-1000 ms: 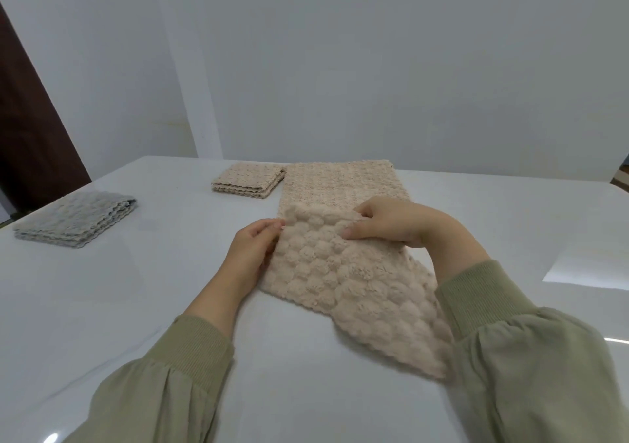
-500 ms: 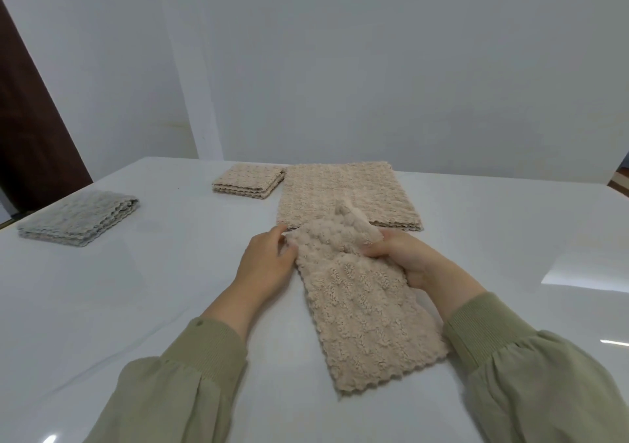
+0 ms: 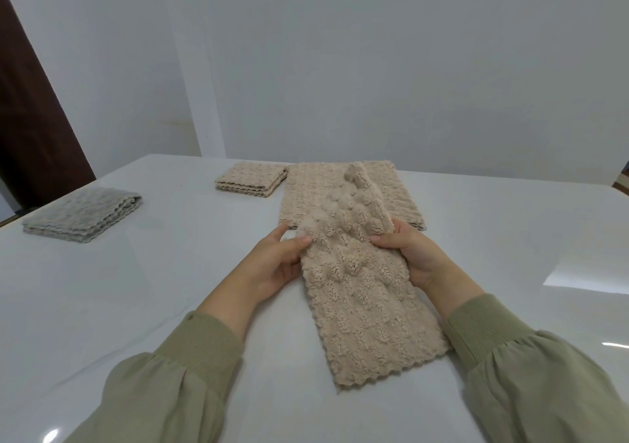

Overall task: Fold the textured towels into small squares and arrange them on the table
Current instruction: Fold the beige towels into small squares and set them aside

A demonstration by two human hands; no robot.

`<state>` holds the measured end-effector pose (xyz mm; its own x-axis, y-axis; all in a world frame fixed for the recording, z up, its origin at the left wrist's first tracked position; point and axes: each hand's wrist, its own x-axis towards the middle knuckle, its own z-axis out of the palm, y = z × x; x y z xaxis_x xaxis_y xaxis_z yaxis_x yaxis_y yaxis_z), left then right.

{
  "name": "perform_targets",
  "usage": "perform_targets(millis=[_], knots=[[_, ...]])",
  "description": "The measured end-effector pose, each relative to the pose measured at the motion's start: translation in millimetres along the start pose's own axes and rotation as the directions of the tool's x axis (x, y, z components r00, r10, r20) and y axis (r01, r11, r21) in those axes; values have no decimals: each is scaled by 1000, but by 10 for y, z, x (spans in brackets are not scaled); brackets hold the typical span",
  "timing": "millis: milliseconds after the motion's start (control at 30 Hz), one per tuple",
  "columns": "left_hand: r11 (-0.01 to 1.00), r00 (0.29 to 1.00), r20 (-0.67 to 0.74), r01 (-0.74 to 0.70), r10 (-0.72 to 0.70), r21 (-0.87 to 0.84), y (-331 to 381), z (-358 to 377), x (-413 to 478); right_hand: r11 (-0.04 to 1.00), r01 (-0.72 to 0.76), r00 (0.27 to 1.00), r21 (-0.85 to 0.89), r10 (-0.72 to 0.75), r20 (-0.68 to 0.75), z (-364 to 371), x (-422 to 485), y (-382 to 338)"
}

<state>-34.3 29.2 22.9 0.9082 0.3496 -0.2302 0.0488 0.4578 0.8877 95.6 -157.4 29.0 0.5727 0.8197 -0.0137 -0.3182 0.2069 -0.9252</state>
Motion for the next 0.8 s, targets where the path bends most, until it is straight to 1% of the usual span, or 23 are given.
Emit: perform_targets(millis=[67, 133, 200, 267, 333, 400, 433, 467, 500, 533, 567, 633, 700, 800], knots=[[991, 1000, 16, 7, -5, -131, 9, 17, -18, 1000, 3, 1000, 4, -3, -1, 4, -13, -43], [981, 1000, 4, -24, 25, -191, 18, 26, -5, 998, -29, 1000, -54, 29, 6, 29, -8, -92], [979, 998, -21, -65, 62, -192, 16, 39, 4, 967, -93, 994, -237, 76, -79, 64, 5, -126], [978, 990, -64, -133, 124, -158, 12, 55, 9, 910, -169, 974, -378, 94, -208, 58, 42, -125], [969, 963, -137, -242, 234, -49, 10, 52, 13, 888, -185, 964, -422, 79, -255, 64, 56, -136], [927, 910, -193, -343, 368, 152, 36, 41, 7, 857, -128, 970, -499, 4, -243, 104, 46, -173], [901, 889, -204, -361, 410, 239, 50, 36, -2, 826, -104, 967, -555, -46, -250, 121, 43, -202], [887, 879, -220, -353, 423, 297, 66, 37, -17, 773, -97, 959, -627, -97, -268, 136, 36, -240], [890, 880, -244, -323, 407, 320, 80, 35, -26, 705, -112, 947, -700, -138, -290, 155, 27, -276], [913, 891, -276, -277, 361, 299, 90, 44, -38, 645, -133, 938, -752, -163, -306, 174, 13, -308], [945, 909, -303, -217, 287, 244, 89, 46, -41, 613, -152, 935, -776, -165, -313, 184, 3, -329], [985, 932, -328, -120, 154, 123, 88, 74, -53, 593, -185, 935, -783, -141, -327, 202, -25, -366], [995, 939, -330, -75, 90, 59, 93, 122, -85, 624, -208, 938, -753, -91, -335, 229, -47, -395], [1000, 961, -275, -11, 4, -27, 95, 189, -149, 766, -234, 944, -599, 32, -328, 260, -47, -410]])
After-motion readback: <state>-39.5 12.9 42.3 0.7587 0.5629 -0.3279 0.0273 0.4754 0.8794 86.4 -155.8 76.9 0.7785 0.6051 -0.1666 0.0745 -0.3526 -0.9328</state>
